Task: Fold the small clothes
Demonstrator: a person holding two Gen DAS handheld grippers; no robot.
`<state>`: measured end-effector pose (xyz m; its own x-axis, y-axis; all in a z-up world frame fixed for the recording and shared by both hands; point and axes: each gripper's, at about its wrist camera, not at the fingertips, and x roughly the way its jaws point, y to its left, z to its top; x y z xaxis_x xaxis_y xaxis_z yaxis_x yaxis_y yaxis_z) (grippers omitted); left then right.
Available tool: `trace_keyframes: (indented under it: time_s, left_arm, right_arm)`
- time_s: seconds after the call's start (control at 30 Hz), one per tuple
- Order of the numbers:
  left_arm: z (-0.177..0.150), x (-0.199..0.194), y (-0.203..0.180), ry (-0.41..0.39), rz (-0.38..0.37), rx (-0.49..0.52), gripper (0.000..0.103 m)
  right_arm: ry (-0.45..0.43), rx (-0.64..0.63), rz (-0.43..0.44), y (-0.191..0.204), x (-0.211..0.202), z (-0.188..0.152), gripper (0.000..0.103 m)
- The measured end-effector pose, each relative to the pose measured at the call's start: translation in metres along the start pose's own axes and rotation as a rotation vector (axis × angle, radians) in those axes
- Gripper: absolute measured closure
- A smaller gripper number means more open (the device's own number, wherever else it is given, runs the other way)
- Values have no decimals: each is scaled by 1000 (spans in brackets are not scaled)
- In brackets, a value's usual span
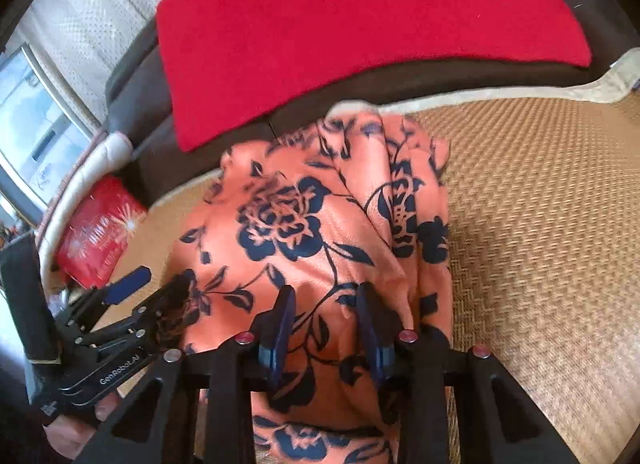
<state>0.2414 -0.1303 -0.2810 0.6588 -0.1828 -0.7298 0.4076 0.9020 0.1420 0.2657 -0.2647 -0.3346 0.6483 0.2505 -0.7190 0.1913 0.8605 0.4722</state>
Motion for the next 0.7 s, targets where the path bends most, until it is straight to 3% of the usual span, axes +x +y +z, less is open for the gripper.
trace_keyframes:
  time_s: [0.07,0.13,0.3,0.37,0.4,0.47,0.5,0.53,0.57,0.7]
  left_arm:
    - [-1,-22,0,-41,18,-5,36]
    - [-6,-56,-2,-96,44,-10,30]
    - [-1,-132,-8,-223,97,6,29]
    - [-1,-171,-8,-290,124,-3,16]
    - [-2,-190,-7,-327,136,-13,4]
    - [-5,-213,-6,-397,153,-23,1]
    - [-7,-226,-6,-426,157,-22,1]
    - [-8,-240,-6,-445,157,-17,1]
    - [-8,-250,-5,-455,157,-14,1]
    - [-13,-283,0,-478,159,-30,1]
  right_arm:
    - [-56,42,29,1,-21,-7,68]
    - [-113,28,-11,10,-44,-20,64]
    - [-173,-47,-60,32,-104,-47,65]
    - [-197,-95,-93,28,-144,-54,65]
    - [-209,-116,-108,26,-161,-55,65]
    - [-230,-158,-121,42,-184,-60,63]
    - [-248,-175,-121,50,-197,-63,58]
    - [-266,-186,-120,54,-207,-65,39]
    - [-295,-199,-116,61,-220,-70,33]
    - [-350,-260,-137,91,-250,-80,33]
